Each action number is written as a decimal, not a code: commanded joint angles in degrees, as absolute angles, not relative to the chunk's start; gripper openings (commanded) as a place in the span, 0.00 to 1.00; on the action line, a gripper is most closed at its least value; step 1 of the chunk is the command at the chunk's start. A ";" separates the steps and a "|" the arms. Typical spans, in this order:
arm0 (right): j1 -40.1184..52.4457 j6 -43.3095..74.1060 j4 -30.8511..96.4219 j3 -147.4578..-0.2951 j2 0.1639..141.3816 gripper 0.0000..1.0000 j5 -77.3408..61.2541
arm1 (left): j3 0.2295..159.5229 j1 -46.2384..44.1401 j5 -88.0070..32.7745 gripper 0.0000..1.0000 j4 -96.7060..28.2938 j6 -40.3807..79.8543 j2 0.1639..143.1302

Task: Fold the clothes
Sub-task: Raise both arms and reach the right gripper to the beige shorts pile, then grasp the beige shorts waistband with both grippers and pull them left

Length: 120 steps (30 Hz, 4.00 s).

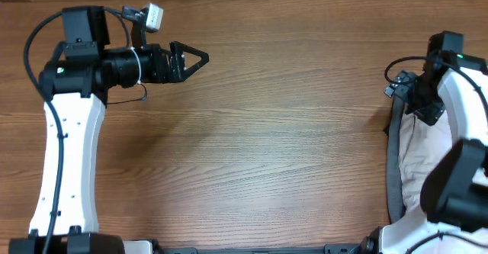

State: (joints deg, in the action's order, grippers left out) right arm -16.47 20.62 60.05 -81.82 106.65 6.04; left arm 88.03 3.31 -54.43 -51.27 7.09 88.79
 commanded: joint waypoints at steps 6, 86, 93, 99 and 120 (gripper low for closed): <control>-16.64 22.76 56.69 -82.83 111.04 0.60 18.00 | 89.73 2.20 -52.82 1.00 -51.20 3.92 91.09; 27.00 31.42 52.71 -92.66 103.81 0.32 5.21 | 89.73 -7.44 -16.16 0.73 -54.37 -2.17 94.67; 9.76 34.02 55.55 -92.64 103.83 0.41 -8.97 | 89.73 -16.19 -13.56 0.74 -51.70 -2.59 105.65; 1.08 29.50 57.52 -92.64 103.83 0.42 -16.19 | 89.73 -19.57 -12.23 0.42 -46.06 -1.08 115.20; -0.40 23.75 59.07 -92.64 103.83 0.42 -14.79 | 89.91 -21.47 -5.23 0.70 -44.42 0.12 121.80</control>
